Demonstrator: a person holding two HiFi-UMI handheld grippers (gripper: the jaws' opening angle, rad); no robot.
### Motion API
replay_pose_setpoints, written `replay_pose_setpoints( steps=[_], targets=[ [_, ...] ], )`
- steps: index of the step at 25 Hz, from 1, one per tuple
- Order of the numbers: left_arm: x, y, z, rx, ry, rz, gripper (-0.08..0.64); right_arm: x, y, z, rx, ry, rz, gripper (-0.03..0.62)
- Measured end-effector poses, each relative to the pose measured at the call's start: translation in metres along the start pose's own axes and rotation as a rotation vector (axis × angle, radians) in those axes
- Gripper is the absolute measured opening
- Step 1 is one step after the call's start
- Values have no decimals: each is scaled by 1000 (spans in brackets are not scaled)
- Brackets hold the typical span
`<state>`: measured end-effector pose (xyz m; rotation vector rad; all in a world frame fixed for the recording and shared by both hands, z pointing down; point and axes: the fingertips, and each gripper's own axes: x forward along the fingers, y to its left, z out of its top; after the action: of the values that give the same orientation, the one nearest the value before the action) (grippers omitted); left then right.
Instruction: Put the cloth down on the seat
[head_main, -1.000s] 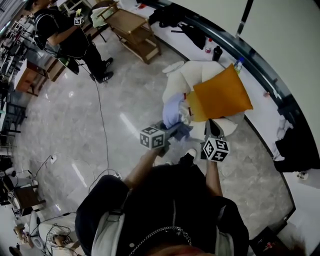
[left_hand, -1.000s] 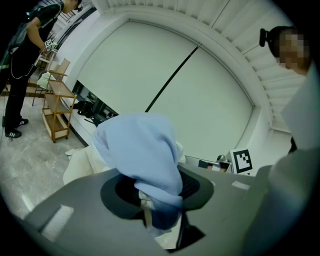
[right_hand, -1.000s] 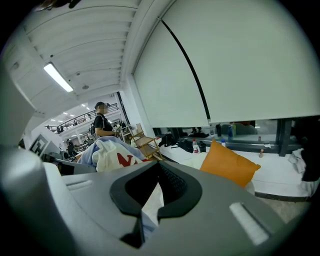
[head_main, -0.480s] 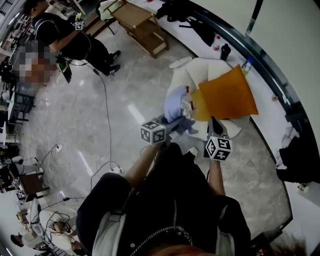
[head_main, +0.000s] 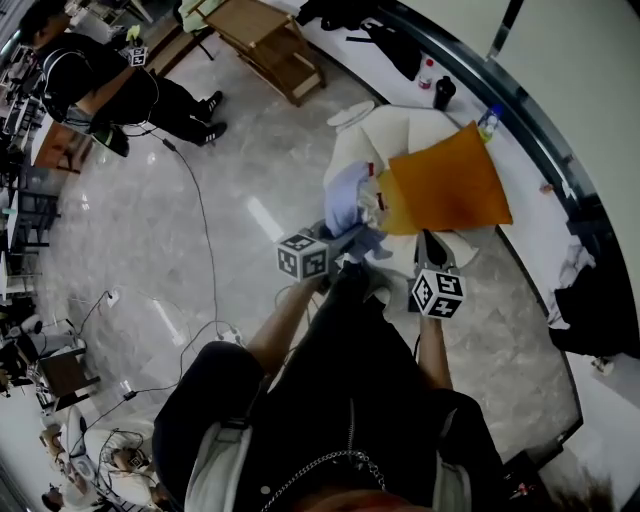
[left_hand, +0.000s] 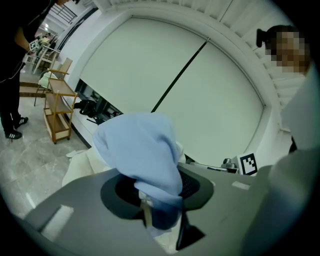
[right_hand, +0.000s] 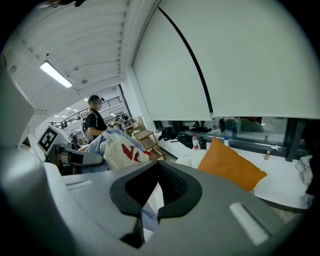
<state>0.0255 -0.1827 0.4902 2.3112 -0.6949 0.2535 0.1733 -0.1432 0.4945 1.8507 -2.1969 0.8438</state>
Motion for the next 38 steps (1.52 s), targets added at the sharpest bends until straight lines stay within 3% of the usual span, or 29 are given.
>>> replay_pose_setpoints(
  steps=[8,20,38],
  targets=[
    [30,28,19,12,2,-14,152,29,-11,7,1,15,-16,1],
    [78,77,21,64,-12,-14,152,93,-27,-18,4,-3,5,1],
    [174,194,-66,79,-14,0,152,213,-81,-121,-15,-18,26,0]
  ],
)
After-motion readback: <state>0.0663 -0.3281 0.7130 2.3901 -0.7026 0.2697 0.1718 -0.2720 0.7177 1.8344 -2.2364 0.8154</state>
